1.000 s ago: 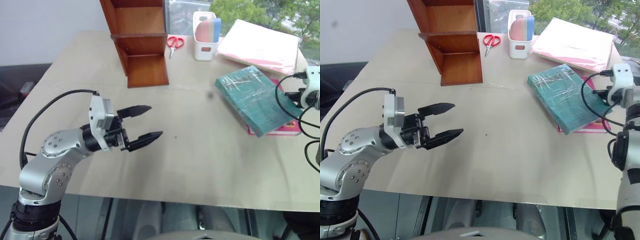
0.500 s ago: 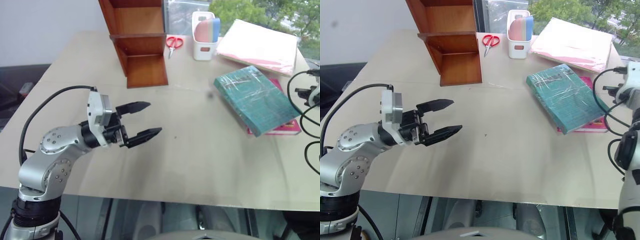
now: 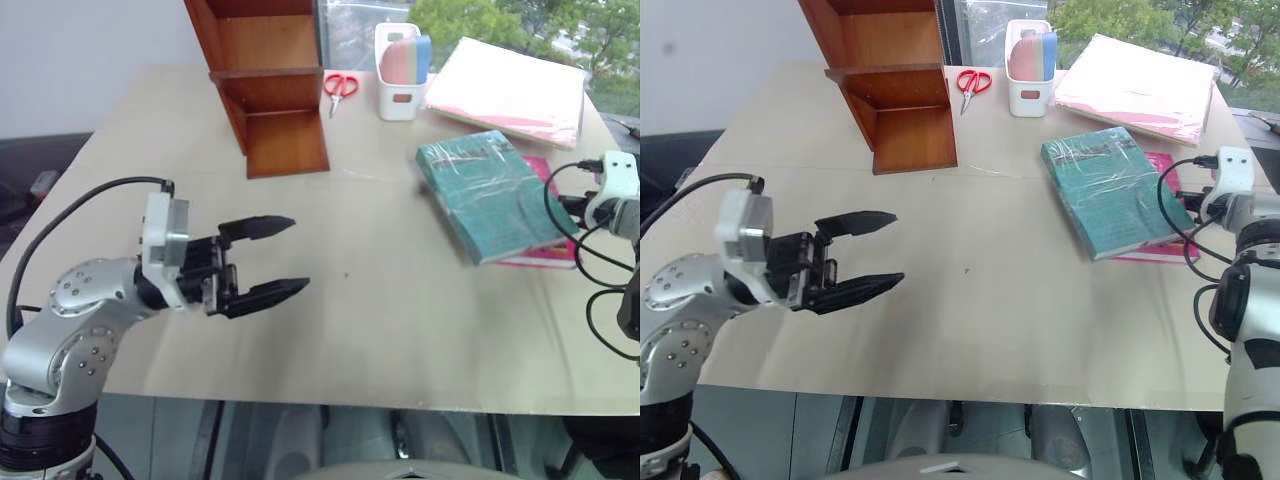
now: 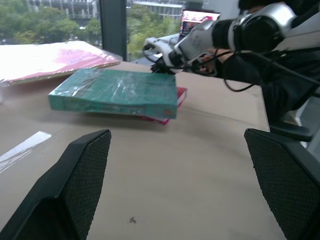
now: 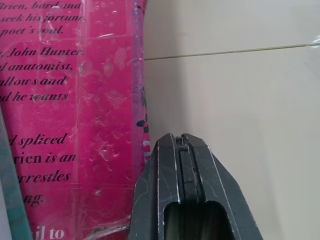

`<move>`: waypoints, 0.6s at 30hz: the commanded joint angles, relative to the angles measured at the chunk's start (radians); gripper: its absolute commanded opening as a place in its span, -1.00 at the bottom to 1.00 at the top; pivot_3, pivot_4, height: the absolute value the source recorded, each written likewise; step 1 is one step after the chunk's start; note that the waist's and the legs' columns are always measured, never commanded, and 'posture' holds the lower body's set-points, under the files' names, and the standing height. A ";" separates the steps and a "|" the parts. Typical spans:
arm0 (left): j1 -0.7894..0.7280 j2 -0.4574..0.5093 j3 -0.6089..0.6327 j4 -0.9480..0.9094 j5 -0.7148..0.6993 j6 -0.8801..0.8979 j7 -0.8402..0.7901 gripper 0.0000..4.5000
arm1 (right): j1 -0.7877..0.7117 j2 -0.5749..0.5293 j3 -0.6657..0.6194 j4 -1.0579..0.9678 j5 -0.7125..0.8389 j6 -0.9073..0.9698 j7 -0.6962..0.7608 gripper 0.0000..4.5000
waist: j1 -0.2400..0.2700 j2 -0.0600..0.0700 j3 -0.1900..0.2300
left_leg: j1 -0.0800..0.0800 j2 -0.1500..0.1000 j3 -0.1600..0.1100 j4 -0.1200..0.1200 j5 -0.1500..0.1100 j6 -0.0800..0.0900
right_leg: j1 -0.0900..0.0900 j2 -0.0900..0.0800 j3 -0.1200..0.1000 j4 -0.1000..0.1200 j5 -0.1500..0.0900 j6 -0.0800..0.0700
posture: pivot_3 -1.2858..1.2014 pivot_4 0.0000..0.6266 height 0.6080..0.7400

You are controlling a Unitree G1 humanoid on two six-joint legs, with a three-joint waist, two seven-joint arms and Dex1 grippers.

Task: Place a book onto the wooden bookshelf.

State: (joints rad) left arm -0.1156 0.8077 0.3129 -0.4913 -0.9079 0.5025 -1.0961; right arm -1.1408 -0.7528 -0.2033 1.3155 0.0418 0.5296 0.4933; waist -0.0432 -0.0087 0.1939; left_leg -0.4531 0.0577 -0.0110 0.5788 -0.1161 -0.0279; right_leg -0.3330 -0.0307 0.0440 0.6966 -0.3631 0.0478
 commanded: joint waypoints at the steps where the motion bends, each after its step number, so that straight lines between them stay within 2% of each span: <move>1: -0.008 0.015 0.029 -0.019 -0.028 -0.007 -0.020 1.00 | -0.017 0.008 -0.003 -0.011 0.005 0.015 0.026 -0.96 | 0.000 0.000 0.000 | 0.000 0.000 0.000 0.000 0.000 0.000 | 0.000 0.000 0.000 0.000 0.000 0.000 | 0.03 -0.52 1.00; 11: -0.020 0.026 0.031 0.001 -0.035 -0.006 -0.039 1.00 | -0.022 0.064 -0.006 -0.020 0.012 0.027 0.033 -0.96 | -0.004 0.000 0.000 | 0.001 0.000 0.000 0.000 0.000 0.000 | 0.000 0.001 0.001 0.001 0.000 0.000 | 0.03 -0.52 1.00; 18: -0.010 0.033 0.042 -0.013 -0.040 0.002 -0.030 1.00 | -0.019 0.114 -0.022 -0.022 0.019 -0.021 -0.006 -0.96 | -0.025 -0.002 -0.001 | 0.002 0.001 0.001 0.000 0.000 0.000 | 0.001 0.001 0.002 0.001 0.000 0.000 | 0.03 -0.52 1.00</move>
State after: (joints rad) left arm -0.1222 0.8257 0.3176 -0.4844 -0.9284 0.5086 -1.1267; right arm -1.1472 -0.6636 -0.2145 1.3003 0.0425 0.5154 0.4864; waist -0.0681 -0.0106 0.1928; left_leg -0.4508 0.0589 -0.0099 0.5791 -0.1162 -0.0278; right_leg -0.3323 -0.0293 0.0461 0.6981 -0.3629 0.0480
